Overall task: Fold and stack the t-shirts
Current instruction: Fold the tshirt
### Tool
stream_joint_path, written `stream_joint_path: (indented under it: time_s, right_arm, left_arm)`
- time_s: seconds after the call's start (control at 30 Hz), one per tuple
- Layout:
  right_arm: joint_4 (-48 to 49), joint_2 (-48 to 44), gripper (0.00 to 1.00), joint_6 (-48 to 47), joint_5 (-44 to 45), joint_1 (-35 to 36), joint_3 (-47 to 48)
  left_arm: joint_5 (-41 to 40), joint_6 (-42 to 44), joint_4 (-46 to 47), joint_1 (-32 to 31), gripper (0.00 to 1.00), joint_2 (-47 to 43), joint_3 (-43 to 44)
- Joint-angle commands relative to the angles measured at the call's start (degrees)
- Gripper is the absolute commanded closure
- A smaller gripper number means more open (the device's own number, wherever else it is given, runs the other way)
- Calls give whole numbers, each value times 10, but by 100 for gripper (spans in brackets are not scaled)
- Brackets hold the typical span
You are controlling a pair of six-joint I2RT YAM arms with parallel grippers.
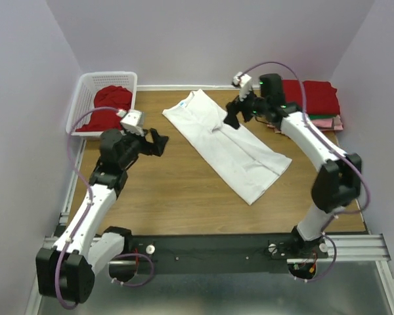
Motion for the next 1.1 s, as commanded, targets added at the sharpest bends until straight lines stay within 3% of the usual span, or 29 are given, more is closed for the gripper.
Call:
stream_joint_path:
  time_s: [0.0, 0.07, 0.13, 0.17, 0.2, 0.27, 0.4, 0.5, 0.67, 1.07]
  right_arm:
    - [-14, -112, 0, -62, -86, -61, -140]
    - [-14, -175, 0, -57, -112, -116, -208]
    - [-15, -210, 0, -43, -129, -172, -265]
    - [-14, -227, 0, -40, -136, -173, -266]
    - [-12, -259, 0, -35, -142, -210, -299]
    - [-9, -283, 0, -34, -165, -267, -330]
    - [-2, -303, 0, -13, -182, -340, -344]
    - [-1, -300, 0, -11, -191, -366, -352]
    - [0, -297, 0, -18, -190, -377, -359]
    - [0, -296, 0, -14, -208, -379, -361]
  left_arm:
    - [64, 4, 9, -111, 7, 33, 4]
    - [55, 6, -8, -214, 22, 62, 14]
    - [-1, -10, -18, -317, 23, 93, 21]
    - [-24, -19, -18, -318, 23, 105, 23]
    - [-49, -24, -18, -391, 23, 118, 27]
    - [-110, -40, -15, -478, 23, 172, 45]
    - [-185, -51, -15, -574, 29, 294, 108]
    - [-266, -49, -39, -622, 30, 411, 178]
    - [-348, -54, -102, -652, 31, 515, 295]
    - [-419, -54, -207, -674, 44, 658, 429]
